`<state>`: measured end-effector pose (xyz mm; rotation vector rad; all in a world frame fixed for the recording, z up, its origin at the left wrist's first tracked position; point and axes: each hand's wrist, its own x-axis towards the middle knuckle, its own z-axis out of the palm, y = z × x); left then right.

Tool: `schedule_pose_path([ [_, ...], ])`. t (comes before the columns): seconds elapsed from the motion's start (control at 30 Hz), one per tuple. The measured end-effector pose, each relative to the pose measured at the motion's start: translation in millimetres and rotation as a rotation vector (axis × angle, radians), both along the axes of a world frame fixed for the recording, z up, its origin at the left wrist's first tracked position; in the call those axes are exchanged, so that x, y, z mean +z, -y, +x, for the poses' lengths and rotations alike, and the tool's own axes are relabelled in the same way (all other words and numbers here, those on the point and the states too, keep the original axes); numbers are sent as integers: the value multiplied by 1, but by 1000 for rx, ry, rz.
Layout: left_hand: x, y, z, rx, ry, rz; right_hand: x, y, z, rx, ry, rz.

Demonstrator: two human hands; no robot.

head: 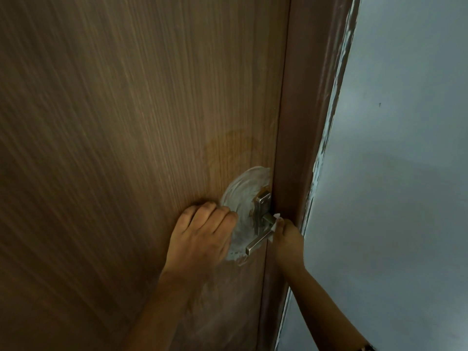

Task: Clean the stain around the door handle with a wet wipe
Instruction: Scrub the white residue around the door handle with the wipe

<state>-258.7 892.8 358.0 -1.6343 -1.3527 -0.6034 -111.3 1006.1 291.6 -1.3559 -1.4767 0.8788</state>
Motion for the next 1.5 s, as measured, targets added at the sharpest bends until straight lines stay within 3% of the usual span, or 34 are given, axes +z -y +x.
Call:
schedule_pose_path([
  [0.13,2,-4,1,-7,-9,11,-4,9,-2,-103,-68,77],
  [0.27,6,-6,2,-8,-19,11,-15,8,-11,-77,-339,-154],
  [0.5,5,-6,1,-3,-40,14,-23,52,-33,10,-602,-520],
  [0.73,6,-2,0,13,-76,-39,0,20,-28,-87,-807,-520],
  [1.03,4,-4,0,33,-110,-34,8,75,-38,45,-809,-571],
  [1.27,6,-2,0,28,-113,-37,8,28,-31,-99,-826,-569],
  [1.5,4,-4,0,54,-111,-44,-20,67,-25,89,-596,-502],
])
